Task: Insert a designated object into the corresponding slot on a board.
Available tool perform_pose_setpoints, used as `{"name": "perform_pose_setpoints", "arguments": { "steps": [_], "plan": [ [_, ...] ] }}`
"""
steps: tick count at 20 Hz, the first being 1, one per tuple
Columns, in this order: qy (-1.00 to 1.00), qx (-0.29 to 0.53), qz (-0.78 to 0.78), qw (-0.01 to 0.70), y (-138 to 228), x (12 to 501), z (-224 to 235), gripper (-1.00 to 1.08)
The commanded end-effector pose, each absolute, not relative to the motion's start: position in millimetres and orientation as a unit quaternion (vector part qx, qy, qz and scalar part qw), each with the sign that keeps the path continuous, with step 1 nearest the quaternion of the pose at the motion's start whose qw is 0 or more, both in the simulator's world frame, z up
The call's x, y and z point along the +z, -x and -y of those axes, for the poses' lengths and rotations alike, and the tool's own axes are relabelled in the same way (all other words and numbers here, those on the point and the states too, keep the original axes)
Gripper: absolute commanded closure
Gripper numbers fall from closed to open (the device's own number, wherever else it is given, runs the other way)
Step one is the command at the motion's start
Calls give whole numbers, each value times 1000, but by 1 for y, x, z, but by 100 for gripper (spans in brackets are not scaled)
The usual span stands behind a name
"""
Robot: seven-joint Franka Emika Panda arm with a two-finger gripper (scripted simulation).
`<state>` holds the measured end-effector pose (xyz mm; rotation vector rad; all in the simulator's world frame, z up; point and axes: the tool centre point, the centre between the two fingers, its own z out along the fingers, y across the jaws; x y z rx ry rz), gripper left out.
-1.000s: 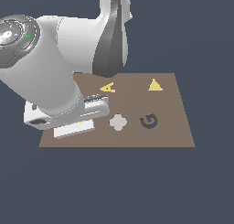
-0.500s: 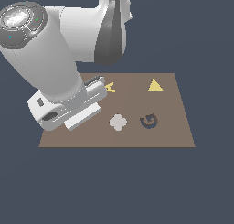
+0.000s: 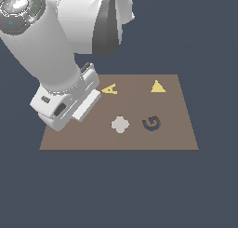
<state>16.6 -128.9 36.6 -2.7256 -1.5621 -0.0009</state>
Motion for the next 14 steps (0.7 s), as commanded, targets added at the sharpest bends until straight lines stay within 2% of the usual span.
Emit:
{"name": "perform_pose_setpoints", "arguments": {
  "steps": [1, 14],
  "plan": [
    [842, 0, 539, 0, -11, 37, 133, 108],
    [701, 0, 713, 0, 9, 39, 158, 108]
  ]
}}
